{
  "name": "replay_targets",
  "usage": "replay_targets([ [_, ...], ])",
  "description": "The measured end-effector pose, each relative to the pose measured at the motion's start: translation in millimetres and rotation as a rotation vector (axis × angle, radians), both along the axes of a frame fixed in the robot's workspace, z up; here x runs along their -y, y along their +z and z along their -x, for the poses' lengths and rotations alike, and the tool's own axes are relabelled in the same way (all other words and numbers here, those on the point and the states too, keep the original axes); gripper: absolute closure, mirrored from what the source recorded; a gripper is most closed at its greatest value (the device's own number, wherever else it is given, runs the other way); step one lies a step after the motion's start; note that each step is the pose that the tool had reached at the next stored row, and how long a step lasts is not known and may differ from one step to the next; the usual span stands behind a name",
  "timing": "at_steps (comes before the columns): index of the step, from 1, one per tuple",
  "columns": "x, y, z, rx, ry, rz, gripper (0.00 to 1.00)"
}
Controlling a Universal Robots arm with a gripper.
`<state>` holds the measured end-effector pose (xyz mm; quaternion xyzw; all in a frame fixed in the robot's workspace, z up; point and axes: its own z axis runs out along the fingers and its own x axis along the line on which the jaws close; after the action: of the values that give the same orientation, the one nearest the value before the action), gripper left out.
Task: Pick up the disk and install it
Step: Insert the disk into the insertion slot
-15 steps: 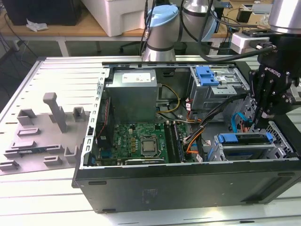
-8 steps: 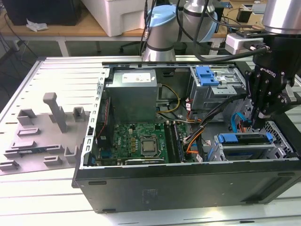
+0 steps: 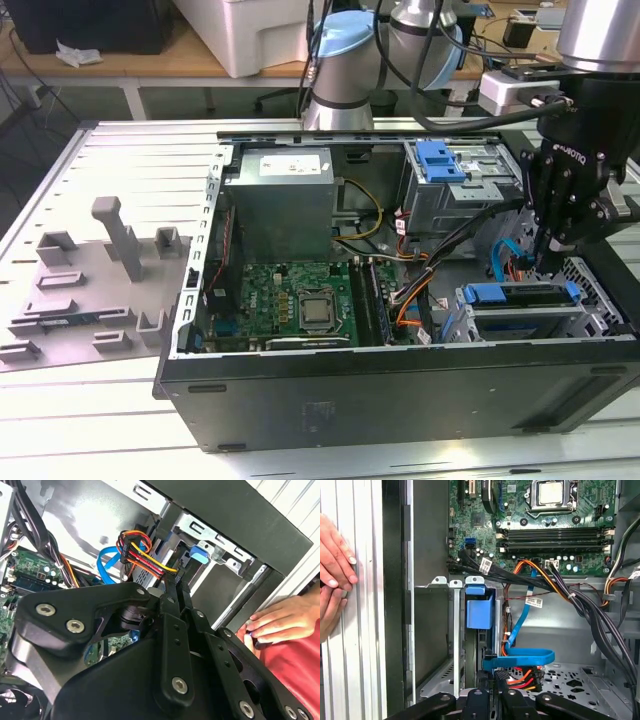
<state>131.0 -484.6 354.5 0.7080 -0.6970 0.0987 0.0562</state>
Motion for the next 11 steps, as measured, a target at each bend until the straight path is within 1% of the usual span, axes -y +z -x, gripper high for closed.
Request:
replay_targets([
  [2,0.0,-0.2,0.4,0.0080,0.023,0.0000,0.84],
  [4,-0.1,-0.3,1.6,0.0099,0.045,0.0016,0.84],
  [6,0.0,-0.3,3.4,0.0103,0.054,0.0039,0.84],
  [7,0.1,-0.2,4.3,0.0116,0.063,0.0041,0.84],
  [8,0.3,-0.5,4.4,0.0151,0.067,0.0040,0.84],
  [9,0.5,-0.5,4.6,0.0217,0.067,0.0044,0.84],
  [11,0.8,-0.8,4.6,0.0269,0.065,0.0045,0.84],
])
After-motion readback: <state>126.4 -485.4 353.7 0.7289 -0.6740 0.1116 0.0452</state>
